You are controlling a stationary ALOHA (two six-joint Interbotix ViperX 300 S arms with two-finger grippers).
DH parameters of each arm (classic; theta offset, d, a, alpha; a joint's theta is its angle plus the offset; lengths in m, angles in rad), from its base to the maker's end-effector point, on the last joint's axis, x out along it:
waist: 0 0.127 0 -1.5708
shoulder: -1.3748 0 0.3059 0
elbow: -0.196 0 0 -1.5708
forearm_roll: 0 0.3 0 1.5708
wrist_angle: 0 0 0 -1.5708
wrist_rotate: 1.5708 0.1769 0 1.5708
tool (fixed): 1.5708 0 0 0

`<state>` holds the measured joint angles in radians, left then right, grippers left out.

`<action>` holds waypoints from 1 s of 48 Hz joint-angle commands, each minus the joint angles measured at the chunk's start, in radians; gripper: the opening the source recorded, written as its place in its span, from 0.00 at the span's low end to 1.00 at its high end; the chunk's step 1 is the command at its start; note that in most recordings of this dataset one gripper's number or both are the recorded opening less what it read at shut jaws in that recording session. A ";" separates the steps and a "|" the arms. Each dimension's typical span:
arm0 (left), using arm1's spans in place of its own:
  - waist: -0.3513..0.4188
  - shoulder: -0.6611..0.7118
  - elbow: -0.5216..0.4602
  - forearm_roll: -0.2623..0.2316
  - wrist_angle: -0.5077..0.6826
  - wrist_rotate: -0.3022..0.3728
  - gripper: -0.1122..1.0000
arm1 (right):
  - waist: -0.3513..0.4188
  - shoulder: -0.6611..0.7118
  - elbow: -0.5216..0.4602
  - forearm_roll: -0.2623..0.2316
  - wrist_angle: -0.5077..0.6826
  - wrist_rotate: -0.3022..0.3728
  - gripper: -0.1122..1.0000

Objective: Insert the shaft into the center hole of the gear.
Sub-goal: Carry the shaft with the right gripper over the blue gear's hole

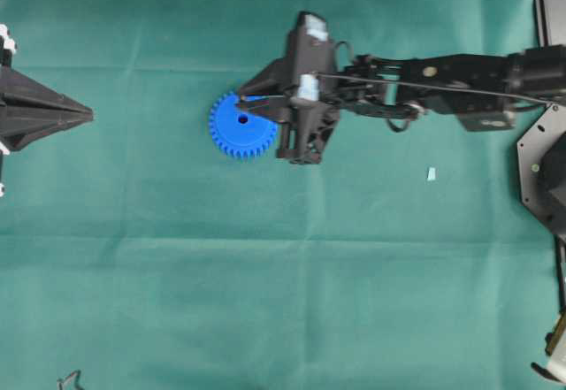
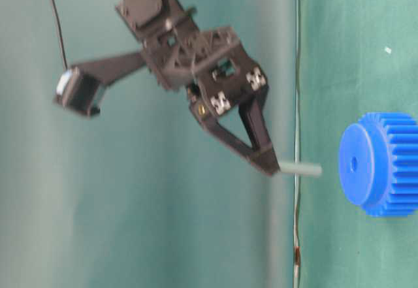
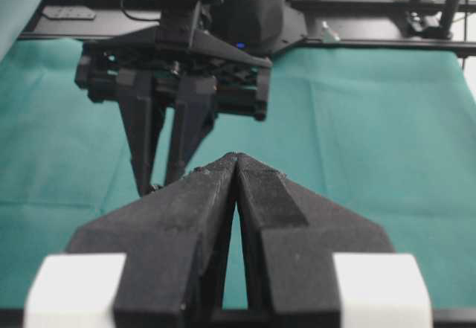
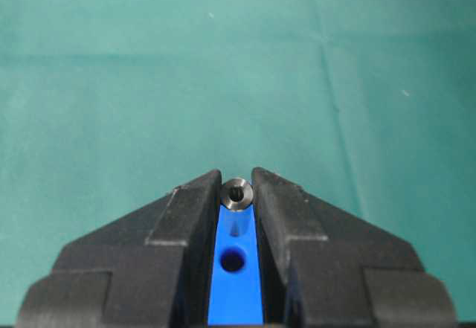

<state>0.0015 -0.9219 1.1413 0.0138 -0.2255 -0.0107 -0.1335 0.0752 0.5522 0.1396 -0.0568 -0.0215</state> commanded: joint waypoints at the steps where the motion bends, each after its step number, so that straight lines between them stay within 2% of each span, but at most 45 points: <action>1: 0.000 0.003 -0.025 0.002 -0.006 -0.002 0.10 | 0.002 -0.006 -0.040 -0.008 0.014 0.002 0.24; 21: 0.000 0.003 -0.026 0.003 0.000 -0.002 0.10 | 0.000 -0.005 -0.037 -0.008 0.012 0.005 0.24; 48: 0.000 0.003 -0.025 0.002 0.002 -0.002 0.10 | 0.000 0.084 -0.029 0.009 -0.054 0.014 0.24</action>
<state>0.0000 -0.9219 1.1413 0.0138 -0.2194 -0.0107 -0.1319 0.1703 0.5354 0.1457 -0.1104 -0.0061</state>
